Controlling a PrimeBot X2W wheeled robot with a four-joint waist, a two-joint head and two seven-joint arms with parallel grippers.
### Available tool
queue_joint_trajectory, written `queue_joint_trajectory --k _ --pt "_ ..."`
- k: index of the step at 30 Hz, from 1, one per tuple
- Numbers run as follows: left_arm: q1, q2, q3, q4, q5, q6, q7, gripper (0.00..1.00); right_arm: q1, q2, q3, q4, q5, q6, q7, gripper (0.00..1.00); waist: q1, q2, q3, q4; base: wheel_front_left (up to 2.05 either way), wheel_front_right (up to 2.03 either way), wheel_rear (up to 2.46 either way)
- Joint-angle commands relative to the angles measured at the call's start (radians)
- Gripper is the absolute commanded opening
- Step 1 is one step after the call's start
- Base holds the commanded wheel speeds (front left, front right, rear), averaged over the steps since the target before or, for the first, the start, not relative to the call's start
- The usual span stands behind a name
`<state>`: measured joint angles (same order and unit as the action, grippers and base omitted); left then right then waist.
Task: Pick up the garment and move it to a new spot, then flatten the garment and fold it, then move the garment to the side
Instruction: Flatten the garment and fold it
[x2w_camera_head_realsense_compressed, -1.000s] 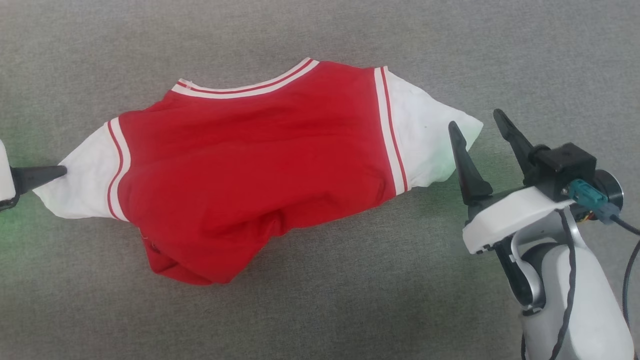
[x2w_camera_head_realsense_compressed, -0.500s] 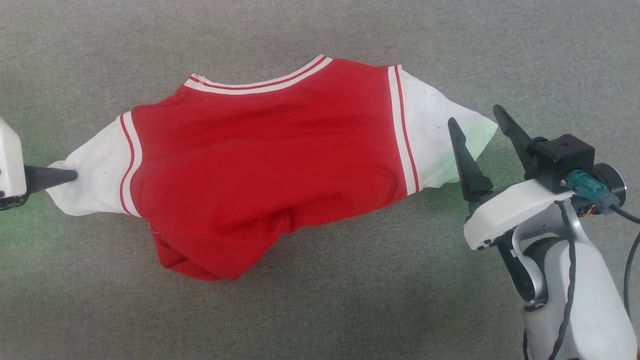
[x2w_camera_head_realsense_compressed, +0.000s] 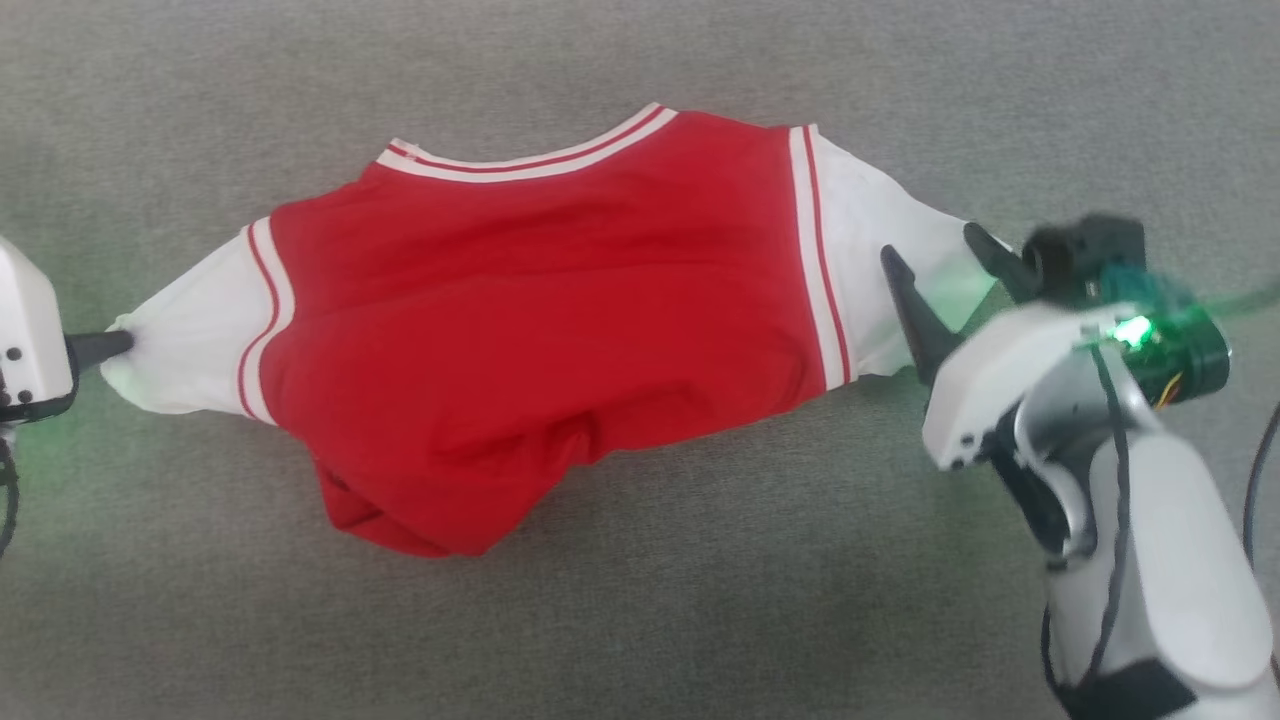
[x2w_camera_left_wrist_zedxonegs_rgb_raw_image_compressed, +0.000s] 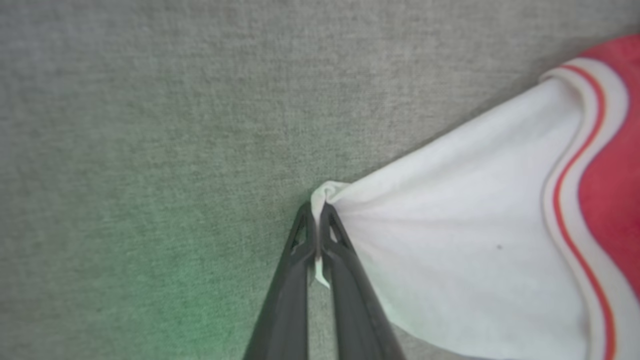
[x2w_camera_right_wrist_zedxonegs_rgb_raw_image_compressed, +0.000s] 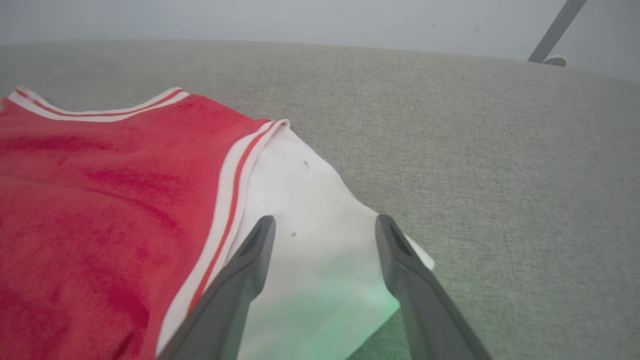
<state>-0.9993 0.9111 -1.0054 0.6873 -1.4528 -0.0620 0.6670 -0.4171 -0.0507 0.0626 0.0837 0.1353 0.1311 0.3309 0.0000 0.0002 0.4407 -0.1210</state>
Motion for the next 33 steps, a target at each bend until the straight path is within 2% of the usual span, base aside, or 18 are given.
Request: queue_joint_trajectory --k 1,8,9,15,19,21,22,25,26,27,28,33 --pt "0.060 -0.069 -0.040 0.011 -0.003 -0.009 0.007 0.00 -0.042 0.000 -0.009 0.021 -0.007 -0.001 0.068 1.00 0.0000 -0.0002 -0.003 0.012 0.00 0.00 0.00" --pt "0.031 -0.107 -0.043 0.040 0.025 -0.032 -0.022 0.00 -0.148 0.000 -0.061 0.087 -0.019 -0.001 0.353 1.00 0.0000 -0.0002 -0.007 0.058 0.00 0.00 0.00" --pt "0.031 -0.107 -0.043 0.040 0.025 -0.032 -0.022 0.00 -0.148 0.000 -0.061 0.087 -0.019 -0.001 0.353 1.00 0.0000 -0.0002 -0.007 0.058 0.00 0.00 0.00" --pt "0.004 -0.142 -0.044 0.054 0.040 -0.052 -0.044 0.00 -0.229 0.000 -0.127 0.122 -0.044 -0.001 0.508 1.00 0.0000 -0.0002 -0.001 0.098 0.00 0.00 0.00" --pt "-0.009 -0.167 -0.040 0.059 0.032 -0.062 -0.053 0.00 -0.272 0.000 -0.190 0.155 -0.069 -0.001 0.655 1.00 0.0000 -0.0002 0.003 0.121 0.00 0.00 0.00" --pt "-0.009 -0.171 -0.040 0.060 0.028 -0.063 -0.051 0.00 -0.276 -0.001 -0.207 0.163 -0.056 -0.001 0.682 1.00 0.0000 -0.0002 0.004 0.124 0.00 0.00 0.00" --pt "-0.011 -0.177 -0.035 0.060 0.019 -0.066 -0.055 0.00 -0.272 0.000 -0.226 0.190 -0.039 -0.001 0.743 1.00 0.0000 -0.0002 0.005 0.129 0.00 0.00 0.00" --pt "-0.016 -0.182 -0.036 0.066 0.022 -0.069 -0.062 0.00 -0.250 0.001 -0.246 0.235 -0.022 -0.001 0.831 1.00 0.0000 -0.0002 0.006 0.134 0.00 0.00 0.00" --pt "-0.018 -0.182 -0.036 0.069 0.024 -0.069 -0.064 0.00 -0.241 0.002 -0.249 0.247 -0.017 -0.001 0.852 0.87 0.0000 -0.0002 0.007 0.135 0.00 0.00 0.00" --pt "-0.019 -0.183 -0.037 0.072 0.025 -0.069 -0.067 0.00 -0.236 0.002 -0.266 0.256 -0.009 -0.001 0.858 0.12 0.0000 -0.0002 0.007 0.136 0.00 0.00 0.00" --pt "-0.022 -0.185 -0.035 0.075 0.027 -0.068 -0.076 0.00 -0.234 0.002 -0.277 0.262 -0.018 -0.001 0.858 0.00 0.0000 -0.0002 0.008 0.138 0.00 0.00 0.00" --pt "-0.042 -0.185 -0.023 0.082 0.033 -0.068 -0.117 0.00 -0.280 0.004 -0.322 0.259 0.036 -0.002 0.756 0.00 0.0000 -0.0002 -0.005 0.143 0.00 0.00 0.00"
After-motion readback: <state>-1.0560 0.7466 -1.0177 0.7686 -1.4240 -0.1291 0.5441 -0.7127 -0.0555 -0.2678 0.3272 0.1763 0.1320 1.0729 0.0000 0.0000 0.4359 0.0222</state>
